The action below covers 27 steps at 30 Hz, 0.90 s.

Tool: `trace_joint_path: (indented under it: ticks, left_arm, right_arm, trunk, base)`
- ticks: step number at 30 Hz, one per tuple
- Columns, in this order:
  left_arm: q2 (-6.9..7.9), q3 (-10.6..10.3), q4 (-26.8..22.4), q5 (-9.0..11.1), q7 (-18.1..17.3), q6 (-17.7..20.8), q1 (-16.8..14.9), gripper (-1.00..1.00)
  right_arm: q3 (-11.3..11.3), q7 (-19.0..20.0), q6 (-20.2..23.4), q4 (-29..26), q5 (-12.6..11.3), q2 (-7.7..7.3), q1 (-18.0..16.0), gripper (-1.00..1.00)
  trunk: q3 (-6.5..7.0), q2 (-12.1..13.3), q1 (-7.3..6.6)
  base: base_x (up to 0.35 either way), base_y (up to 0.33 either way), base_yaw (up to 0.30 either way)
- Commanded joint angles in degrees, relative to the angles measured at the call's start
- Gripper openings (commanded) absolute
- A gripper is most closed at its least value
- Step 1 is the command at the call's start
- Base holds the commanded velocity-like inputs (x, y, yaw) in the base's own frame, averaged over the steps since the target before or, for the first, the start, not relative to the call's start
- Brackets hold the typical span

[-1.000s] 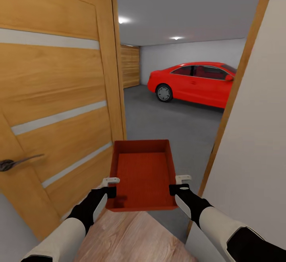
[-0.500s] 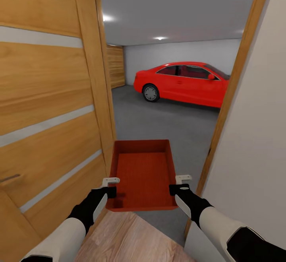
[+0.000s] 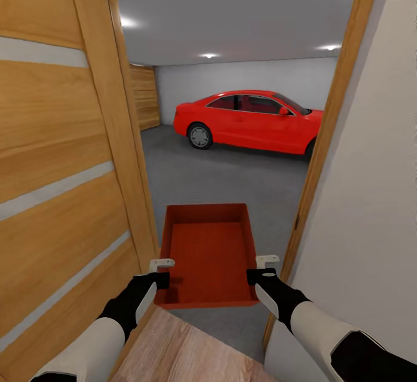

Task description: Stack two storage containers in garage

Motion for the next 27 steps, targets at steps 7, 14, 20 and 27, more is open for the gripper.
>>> trace_joint_path:
  ticks: [7, 14, 20, 27]
  left_arm:
    - [0.12, 0.1, -0.2, -0.9, 0.7, 0.5, -0.1, -1.00]
    - [0.10, 0.1, -0.2, -0.9, 0.6, 0.5, -0.1, -1.00]
    - [0.10, 0.1, -0.2, -0.9, 0.6, 0.5, -0.1, -1.00]
    - [0.12, 0.1, -0.2, -0.9, 0.7, 0.5, -0.1, -1.00]
  right_arm:
    - [0.5, -0.6, 0.4, 1.3, 0.1, -0.54, -0.1, -1.00]
    - [0.5, -0.6, 0.4, 1.3, 0.1, -0.49, -0.1, -1.00]
    - [0.5, -0.6, 0.4, 1.2, 0.1, -0.48, -0.1, -1.00]
    - [0.5, -0.6, 0.4, 1.2, 0.1, -0.53, -0.1, -1.00]
  trunk:
    - [-0.13, -0.1, 0.05]
    - [-0.13, -0.1, 0.05]
    - [-0.13, -0.1, 0.05]
    - [-0.13, -0.1, 0.05]
  base:
    - [0.152, 0.128, -0.228]
    - [0.134, 0.131, -0.038]
    - [0.145, 0.255, -0.002]
    - [0.062, 0.096, -0.001]
